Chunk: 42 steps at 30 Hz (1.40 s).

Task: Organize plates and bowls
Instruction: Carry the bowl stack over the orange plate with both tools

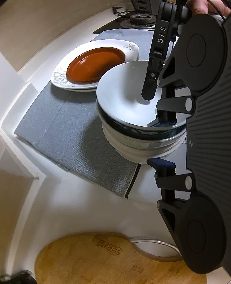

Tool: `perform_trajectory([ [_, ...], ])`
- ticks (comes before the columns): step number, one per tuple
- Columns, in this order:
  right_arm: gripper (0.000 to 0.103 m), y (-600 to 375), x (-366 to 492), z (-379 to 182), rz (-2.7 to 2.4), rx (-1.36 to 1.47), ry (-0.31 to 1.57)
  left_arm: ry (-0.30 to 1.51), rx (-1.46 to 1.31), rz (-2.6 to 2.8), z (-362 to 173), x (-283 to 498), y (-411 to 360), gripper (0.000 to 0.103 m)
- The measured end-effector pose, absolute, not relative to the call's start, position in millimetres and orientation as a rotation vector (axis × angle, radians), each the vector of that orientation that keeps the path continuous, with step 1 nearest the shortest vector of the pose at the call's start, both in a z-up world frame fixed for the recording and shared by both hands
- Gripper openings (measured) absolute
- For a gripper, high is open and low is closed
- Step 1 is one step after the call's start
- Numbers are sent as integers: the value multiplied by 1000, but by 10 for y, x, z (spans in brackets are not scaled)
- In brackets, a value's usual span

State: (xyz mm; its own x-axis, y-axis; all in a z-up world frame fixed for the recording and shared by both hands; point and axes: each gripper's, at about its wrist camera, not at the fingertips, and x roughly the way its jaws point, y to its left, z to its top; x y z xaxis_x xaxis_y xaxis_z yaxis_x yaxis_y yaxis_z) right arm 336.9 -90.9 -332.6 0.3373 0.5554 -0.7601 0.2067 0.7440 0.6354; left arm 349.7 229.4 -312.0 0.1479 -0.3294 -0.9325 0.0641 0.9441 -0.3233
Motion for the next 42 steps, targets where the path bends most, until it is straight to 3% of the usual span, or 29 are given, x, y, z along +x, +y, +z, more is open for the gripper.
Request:
perform_trajectory([
  [28, 37, -1096, 3096, -3168, 221, 743, 1235, 1416, -188, -288, -2992, 3313, 1956, 38],
  [32, 37, -1085, 3095, -3223, 218, 729, 1249, 1431, -174, -278, -3039, 3286, 1935, 33],
  [42, 37, -1088, 3071, -3269, 234, 722, 1276, 1461, -192, -260, -3063, 3268, 1893, 33],
])
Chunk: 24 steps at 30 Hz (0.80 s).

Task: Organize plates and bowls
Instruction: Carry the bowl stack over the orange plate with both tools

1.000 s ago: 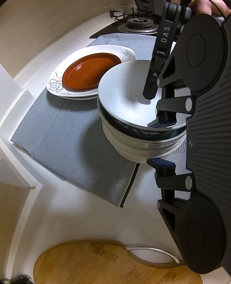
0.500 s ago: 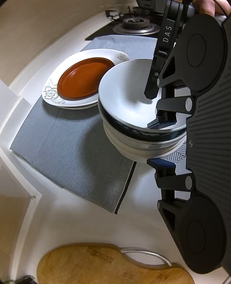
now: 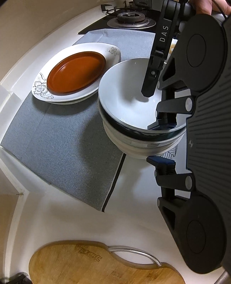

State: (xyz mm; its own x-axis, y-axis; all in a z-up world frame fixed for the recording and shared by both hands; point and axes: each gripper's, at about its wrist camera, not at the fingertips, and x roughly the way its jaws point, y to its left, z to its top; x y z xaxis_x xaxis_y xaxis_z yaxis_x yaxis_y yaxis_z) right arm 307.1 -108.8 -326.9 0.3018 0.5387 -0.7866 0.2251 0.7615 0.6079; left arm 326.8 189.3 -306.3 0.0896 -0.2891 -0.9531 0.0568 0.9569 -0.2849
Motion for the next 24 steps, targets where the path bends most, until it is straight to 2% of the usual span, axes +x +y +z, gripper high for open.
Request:
perform_trajectory([
  [10, 38, -1336, 3108, -2949, 207, 719, 1233, 1420, -168, -305, -2791, 3383, 1658, 33],
  [24, 38, -2052, 3523, -2458, 102, 744, 1089, 1341, -122, -438, -2416, 4032, 1054, 33],
])
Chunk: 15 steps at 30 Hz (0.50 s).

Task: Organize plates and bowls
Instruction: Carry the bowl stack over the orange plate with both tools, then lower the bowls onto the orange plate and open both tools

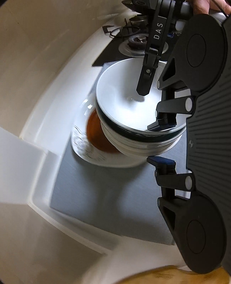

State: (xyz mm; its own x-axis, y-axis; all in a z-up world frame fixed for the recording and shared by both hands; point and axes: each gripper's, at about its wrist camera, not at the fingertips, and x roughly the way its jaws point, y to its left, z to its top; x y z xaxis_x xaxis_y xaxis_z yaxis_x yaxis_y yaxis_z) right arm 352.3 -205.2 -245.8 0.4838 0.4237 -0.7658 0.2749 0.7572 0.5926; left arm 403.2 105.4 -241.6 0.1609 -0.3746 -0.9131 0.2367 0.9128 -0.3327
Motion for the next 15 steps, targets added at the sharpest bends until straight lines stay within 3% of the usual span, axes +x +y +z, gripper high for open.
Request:
perform_trajectory([
  [15, 39, -2316, 3992, -2580, -12, 753, 1064, 1372, -115, -511, -2675, 4543, 749, 33],
])
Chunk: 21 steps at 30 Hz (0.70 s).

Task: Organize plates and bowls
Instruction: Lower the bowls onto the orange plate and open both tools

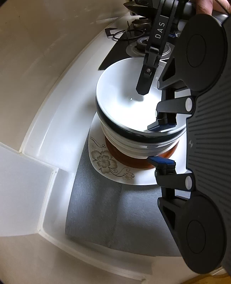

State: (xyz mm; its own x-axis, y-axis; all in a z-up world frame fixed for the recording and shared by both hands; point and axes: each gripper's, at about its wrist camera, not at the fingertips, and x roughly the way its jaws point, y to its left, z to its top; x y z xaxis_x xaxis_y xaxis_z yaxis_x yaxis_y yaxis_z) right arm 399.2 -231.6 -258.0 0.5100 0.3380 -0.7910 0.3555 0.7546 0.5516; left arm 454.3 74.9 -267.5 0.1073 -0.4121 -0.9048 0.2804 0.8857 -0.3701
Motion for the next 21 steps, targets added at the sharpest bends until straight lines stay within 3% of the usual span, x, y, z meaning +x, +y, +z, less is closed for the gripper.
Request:
perform_trajectory([
  [21, 38, -2353, 4054, -3038, -157, 827, 1043, 1387, -45, -597, -2931, 4783, 559, 34],
])
